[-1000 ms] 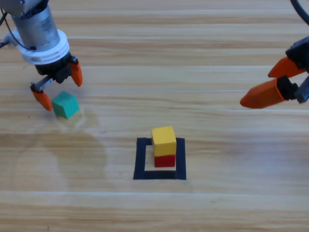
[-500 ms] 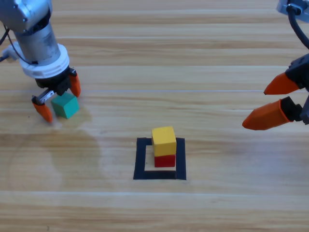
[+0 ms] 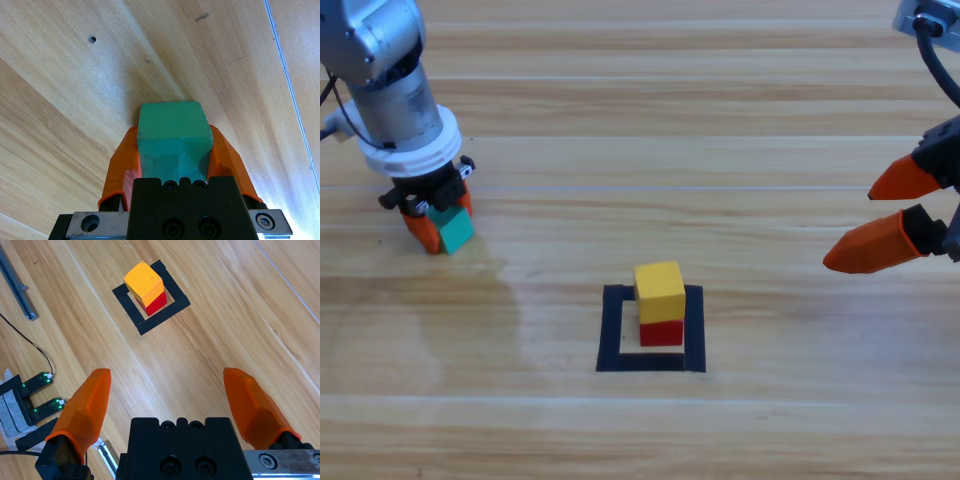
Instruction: Stack the blocks in the rectangular block: red at the bottom, yellow in the middle, green on top
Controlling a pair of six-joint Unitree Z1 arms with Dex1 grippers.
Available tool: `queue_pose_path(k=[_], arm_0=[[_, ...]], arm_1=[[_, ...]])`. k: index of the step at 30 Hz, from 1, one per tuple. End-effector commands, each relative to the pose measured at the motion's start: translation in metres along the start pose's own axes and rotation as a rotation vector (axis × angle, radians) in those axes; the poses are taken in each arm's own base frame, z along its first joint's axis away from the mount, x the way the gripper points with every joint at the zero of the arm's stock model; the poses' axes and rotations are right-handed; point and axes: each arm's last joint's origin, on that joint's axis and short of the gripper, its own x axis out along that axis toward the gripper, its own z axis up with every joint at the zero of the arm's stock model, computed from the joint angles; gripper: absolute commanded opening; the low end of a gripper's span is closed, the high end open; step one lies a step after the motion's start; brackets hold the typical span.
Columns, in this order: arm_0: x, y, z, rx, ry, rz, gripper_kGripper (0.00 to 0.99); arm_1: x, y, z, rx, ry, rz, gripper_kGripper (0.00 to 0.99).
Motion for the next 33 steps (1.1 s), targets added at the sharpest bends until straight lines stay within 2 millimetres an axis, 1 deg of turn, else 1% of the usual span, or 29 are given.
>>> queue_pose_path(k=[1,2,3,7,10,11,13,15,16,18,20,23,27,28,31,33], arm_0=[[-0.006,-0.002,-0.004,0.075,-0.013,-0.014,0.13],[-0.01,-0.004,-0.004,0.112,-0.01,-0.018,0.107],[-0.015,-0.011,-0.004,0.189,-0.003,-0.045,0.075],[-0.03,-0.048,-0.003,0.488,0.056,-0.086,0.014],[-0.039,-0.071,-0.014,0.749,0.096,-0.145,0.012],[-0.039,-0.081,-0.021,0.866,0.125,-0.179,0.015],[-0.039,-0.092,-0.038,1.01,0.16,-0.177,0.017],[-0.041,-0.091,-0.05,1.083,0.18,-0.166,0.015],[-0.047,-0.088,-0.06,1.137,0.181,-0.166,0.015],[-0.055,-0.084,-0.072,1.186,0.185,-0.165,0.015],[-0.069,-0.081,-0.089,1.246,0.172,-0.185,0.015],[-0.086,-0.076,-0.105,1.301,0.155,-0.208,0.015],[-0.103,-0.066,-0.114,1.322,0.153,-0.224,0.014],[-0.111,-0.062,-0.119,1.332,0.149,-0.236,0.015],[-0.127,-0.052,-0.121,1.33,0.146,-0.258,0.012],[-0.134,-0.043,-0.121,1.322,0.159,-0.257,0.014]], arm_1=[[-0.004,-0.003,-0.01,0.016,0.013,-0.002,0.99],[-0.004,-0.003,-0.01,0.015,0.012,-0.004,0.99],[-0.005,-0.003,-0.01,0.015,0.01,-0.004,0.99],[-0.005,-0.003,-0.01,0.017,0.012,-0.004,0.99],[-0.005,-0.002,-0.011,0.017,0.012,-0.004,0.99],[-0.005,-0.002,-0.011,0.017,0.012,-0.004,0.99],[-0.005,-0.002,-0.011,0.017,0.012,-0.004,0.99],[-0.005,-0.002,-0.011,0.017,0.012,-0.004,0.99],[-0.005,-0.002,-0.011,0.017,0.012,-0.004,0.99],[-0.005,-0.002,-0.011,0.016,0.01,-0.004,0.99],[-0.005,-0.002,-0.011,0.017,0.012,-0.004,0.99],[-0.005,-0.002,-0.012,0.017,0.013,-0.004,0.99],[-0.005,-0.002,-0.012,0.017,0.013,-0.004,0.99],[-0.005,-0.002,-0.012,0.017,0.012,-0.004,0.99],[-0.005,-0.002,-0.012,0.016,0.013,-0.003,0.99],[-0.005,-0.002,-0.012,0.016,0.015,-0.003,0.99]])
